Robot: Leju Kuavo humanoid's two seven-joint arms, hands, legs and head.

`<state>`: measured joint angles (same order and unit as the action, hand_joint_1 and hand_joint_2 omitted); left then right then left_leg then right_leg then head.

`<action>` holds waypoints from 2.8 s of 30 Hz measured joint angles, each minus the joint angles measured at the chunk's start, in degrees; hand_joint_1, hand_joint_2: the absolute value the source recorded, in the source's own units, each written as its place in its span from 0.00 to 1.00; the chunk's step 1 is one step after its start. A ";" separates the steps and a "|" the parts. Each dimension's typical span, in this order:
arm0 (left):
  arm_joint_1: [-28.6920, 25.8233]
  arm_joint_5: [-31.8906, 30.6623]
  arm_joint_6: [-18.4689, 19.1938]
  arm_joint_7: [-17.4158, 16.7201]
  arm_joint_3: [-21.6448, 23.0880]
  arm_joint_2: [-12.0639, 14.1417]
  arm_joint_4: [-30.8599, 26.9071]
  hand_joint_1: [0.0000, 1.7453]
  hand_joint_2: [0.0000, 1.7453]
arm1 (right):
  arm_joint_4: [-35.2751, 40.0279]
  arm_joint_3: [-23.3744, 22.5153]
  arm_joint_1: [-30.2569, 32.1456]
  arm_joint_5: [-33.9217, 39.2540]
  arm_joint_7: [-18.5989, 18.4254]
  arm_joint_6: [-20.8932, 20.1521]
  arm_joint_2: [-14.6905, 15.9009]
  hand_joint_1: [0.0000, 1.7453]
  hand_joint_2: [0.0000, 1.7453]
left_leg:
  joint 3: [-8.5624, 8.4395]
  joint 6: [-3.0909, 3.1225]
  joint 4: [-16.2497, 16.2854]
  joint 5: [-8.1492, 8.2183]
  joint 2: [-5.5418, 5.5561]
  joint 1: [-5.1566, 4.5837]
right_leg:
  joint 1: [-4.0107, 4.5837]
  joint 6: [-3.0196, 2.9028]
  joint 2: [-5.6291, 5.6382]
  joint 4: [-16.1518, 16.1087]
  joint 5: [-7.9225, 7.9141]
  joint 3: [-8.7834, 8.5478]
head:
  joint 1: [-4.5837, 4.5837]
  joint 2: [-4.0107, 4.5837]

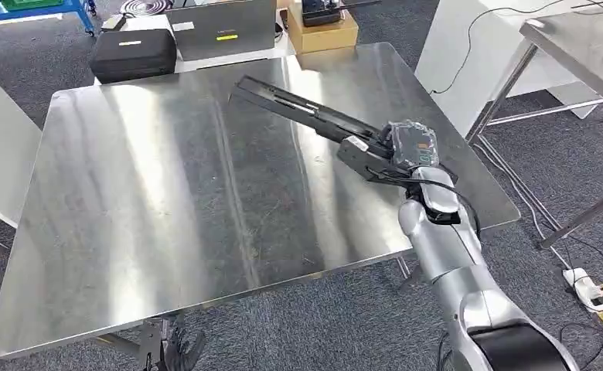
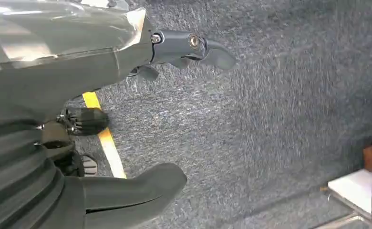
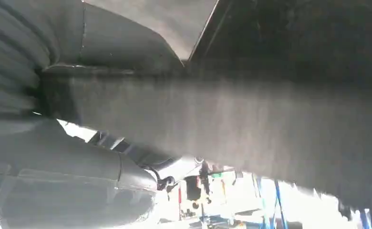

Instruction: Take the parts from the cabinet and place them on the table.

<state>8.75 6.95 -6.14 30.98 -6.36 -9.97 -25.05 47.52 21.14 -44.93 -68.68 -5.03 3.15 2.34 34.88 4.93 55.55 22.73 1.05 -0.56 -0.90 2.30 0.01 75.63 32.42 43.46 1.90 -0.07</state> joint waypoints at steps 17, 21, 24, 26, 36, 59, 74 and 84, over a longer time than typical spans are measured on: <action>1.21 -0.53 4.96 -0.53 1.31 0.04 1.71 0.00 1.00 | -19.55 15.25 -6.87 -16.22 -12.09 -0.88 -0.81 1.00 1.00 | 7.89 -4.05 16.03 6.72 -0.88 1.49 | -0.79 -1.23 -0.15 -18.77 -8.97 -8.14 | 0.79 0.00; 1.29 -0.77 5.37 0.17 2.21 0.04 1.95 0.00 1.00 | -21.55 16.32 -7.88 -18.60 -15.08 1.06 -0.13 0.00 0.00 | 0.36 -4.00 2.31 2.47 -0.56 1.54 | -0.55 -0.12 -0.18 -18.88 -9.10 -8.00 | 0.70 0.00; 1.23 0.35 5.88 0.74 2.25 0.24 2.38 0.00 0.00 | -22.58 17.15 -8.06 -18.90 -15.71 1.85 -0.46 0.00 0.00 | 0.58 -2.65 2.47 2.22 -0.60 1.10 | -0.82 1.19 -0.13 -19.58 -9.65 -8.21 | 0.50 0.00; 1.09 0.68 5.88 1.04 2.27 0.26 2.49 0.00 0.00 | -22.98 17.31 -8.21 -18.93 -15.89 2.27 -0.61 0.00 0.00 | 0.03 -1.45 1.51 1.39 -0.86 1.47 | -0.91 1.10 -0.13 -17.22 -8.30 -6.72 | -0.05 0.00; 1.64 2.38 9.70 -0.09 2.30 1.25 3.45 0.00 0.00 | -24.75 17.53 -8.50 -19.08 -15.29 2.92 -2.32 0.00 0.00 | 0.71 -1.57 2.59 1.59 -0.55 0.09 | -0.20 0.31 -0.09 -18.60 -7.79 -9.20 | -0.68 0.00; 1.20 2.84 10.47 0.08 4.70 2.36 5.03 0.00 0.00 | -17.35 1.24 -5.34 13.96 15.06 -5.35 -3.41 0.00 0.00 | 2.13 -3.82 2.29 0.41 -0.43 1.63 | -0.72 0.10 -0.18 -19.83 -8.21 -9.55 | -0.33 0.00; 0.73 3.67 8.81 3.41 4.66 3.10 5.31 0.00 0.00 | 29.74 -3.61 15.12 25.44 20.05 20.16 -0.96 0.00 0.00 | 2.03 -3.60 2.15 0.66 -0.45 1.50 | -0.74 0.59 -0.21 -19.88 -8.01 -9.49 | -0.33 0.00; -0.28 6.03 1.70 5.24 3.69 3.76 5.36 0.00 0.00 | 60.37 -7.00 45.11 47.68 39.41 32.63 -2.21 0.00 0.00 | 1.20 -1.91 1.95 1.47 -0.50 0.95 | -1.22 1.71 -0.09 -20.78 -7.96 -10.65 | -0.20 0.00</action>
<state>8.47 12.99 -4.44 36.22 -2.67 -6.21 -19.69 107.89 14.14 0.18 -20.99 34.38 35.78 0.13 36.07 3.02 57.50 24.20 0.55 0.39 -2.12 4.01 -0.08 54.85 24.46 32.80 1.70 -0.07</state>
